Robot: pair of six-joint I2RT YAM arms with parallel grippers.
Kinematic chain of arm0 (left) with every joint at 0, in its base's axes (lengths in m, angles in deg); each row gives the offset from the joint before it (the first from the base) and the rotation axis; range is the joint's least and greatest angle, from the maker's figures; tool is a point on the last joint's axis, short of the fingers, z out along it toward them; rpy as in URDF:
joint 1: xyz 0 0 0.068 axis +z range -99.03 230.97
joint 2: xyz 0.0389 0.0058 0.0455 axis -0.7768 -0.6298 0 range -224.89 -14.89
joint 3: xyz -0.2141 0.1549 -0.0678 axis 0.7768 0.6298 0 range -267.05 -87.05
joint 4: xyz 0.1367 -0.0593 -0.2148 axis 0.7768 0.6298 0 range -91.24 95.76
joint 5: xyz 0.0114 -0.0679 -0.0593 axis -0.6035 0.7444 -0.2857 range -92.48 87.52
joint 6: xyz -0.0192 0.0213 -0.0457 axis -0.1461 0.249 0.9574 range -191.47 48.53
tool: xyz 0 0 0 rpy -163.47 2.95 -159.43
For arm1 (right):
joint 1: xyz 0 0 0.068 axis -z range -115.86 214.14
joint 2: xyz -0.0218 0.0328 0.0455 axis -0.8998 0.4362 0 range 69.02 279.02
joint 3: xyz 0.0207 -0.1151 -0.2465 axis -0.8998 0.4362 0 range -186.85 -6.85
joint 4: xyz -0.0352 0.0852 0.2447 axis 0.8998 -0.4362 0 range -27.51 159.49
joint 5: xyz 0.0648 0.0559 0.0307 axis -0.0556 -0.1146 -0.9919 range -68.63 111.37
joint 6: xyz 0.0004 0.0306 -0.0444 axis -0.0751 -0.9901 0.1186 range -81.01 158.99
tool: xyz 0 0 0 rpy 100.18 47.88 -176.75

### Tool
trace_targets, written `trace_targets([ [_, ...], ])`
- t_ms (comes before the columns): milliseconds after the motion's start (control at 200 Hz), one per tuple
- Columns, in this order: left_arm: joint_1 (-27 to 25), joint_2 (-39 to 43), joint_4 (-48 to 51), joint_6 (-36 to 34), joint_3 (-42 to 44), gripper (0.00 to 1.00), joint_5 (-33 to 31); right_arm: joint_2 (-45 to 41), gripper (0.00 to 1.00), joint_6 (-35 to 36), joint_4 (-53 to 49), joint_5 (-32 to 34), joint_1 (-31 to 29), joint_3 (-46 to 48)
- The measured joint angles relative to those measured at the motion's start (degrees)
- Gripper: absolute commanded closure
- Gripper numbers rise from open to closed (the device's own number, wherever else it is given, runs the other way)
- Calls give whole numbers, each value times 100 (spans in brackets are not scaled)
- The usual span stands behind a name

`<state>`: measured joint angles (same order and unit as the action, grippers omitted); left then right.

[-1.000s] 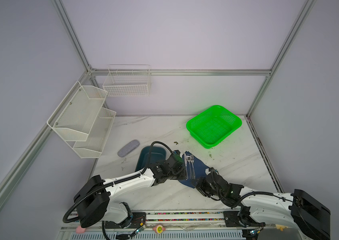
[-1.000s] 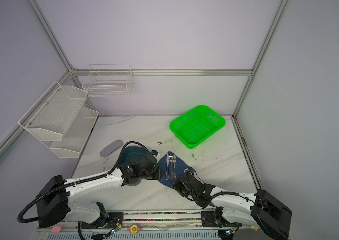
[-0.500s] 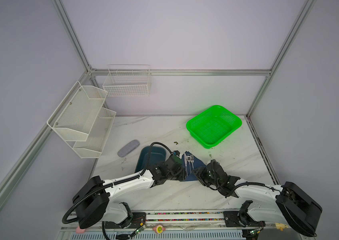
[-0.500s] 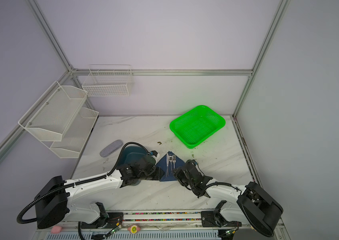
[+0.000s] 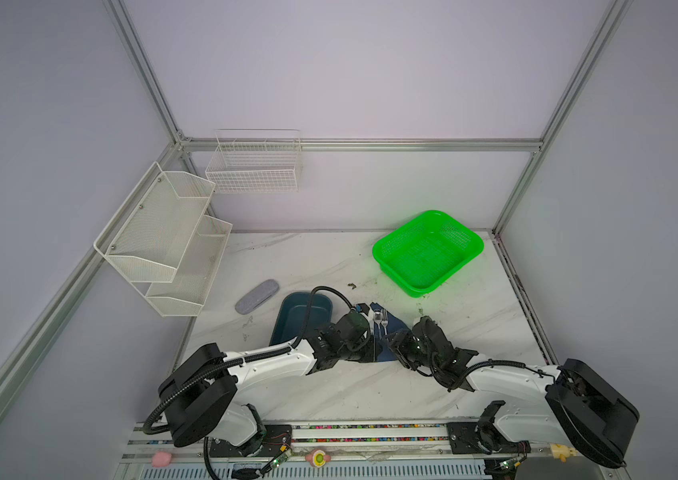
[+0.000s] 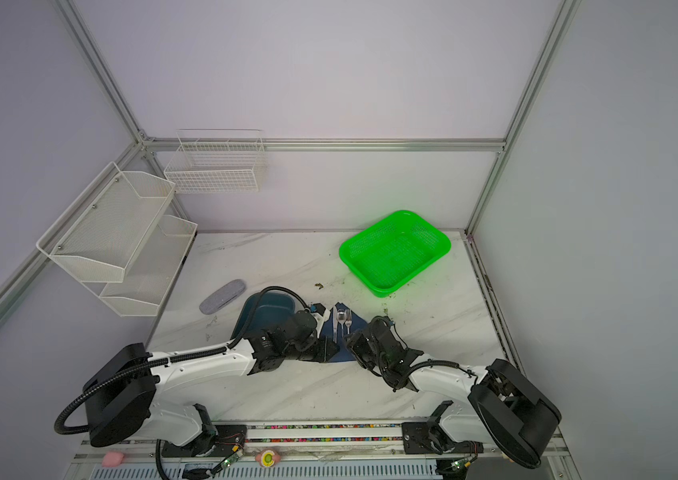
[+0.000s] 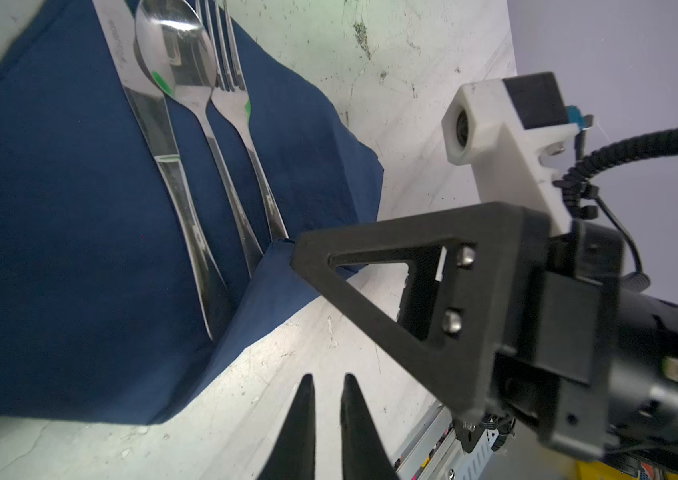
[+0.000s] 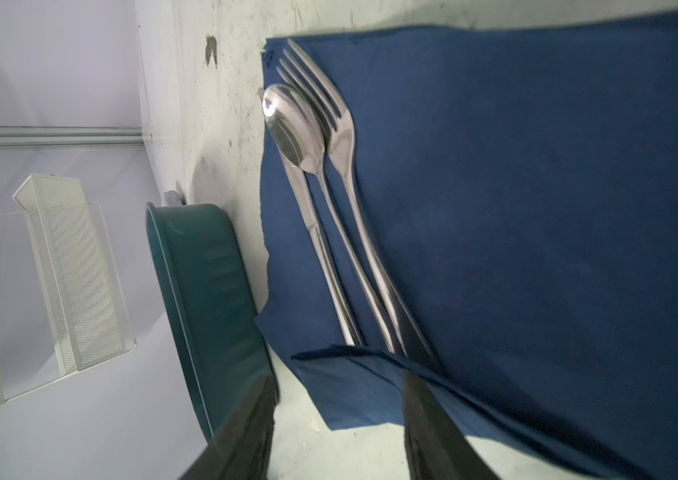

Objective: Place the utensils on the paper napkin and roll it up
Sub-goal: 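Fold the grasped napkin edge up over the utensil handles with both grippers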

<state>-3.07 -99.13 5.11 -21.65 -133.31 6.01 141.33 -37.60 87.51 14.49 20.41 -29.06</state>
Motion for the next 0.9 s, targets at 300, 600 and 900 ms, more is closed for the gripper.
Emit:
trace_targets([
  [300,-4,-573,-197,20,0,91,114,-151,48,-24,17,-2,9,105],
  [600,-4,-822,-162,85,-2,91,0,-186,60,20,-26,-48,15,125],
  [900,-4,-876,76,315,-2,91,-160,-254,78,879,-380,-584,33,2],
])
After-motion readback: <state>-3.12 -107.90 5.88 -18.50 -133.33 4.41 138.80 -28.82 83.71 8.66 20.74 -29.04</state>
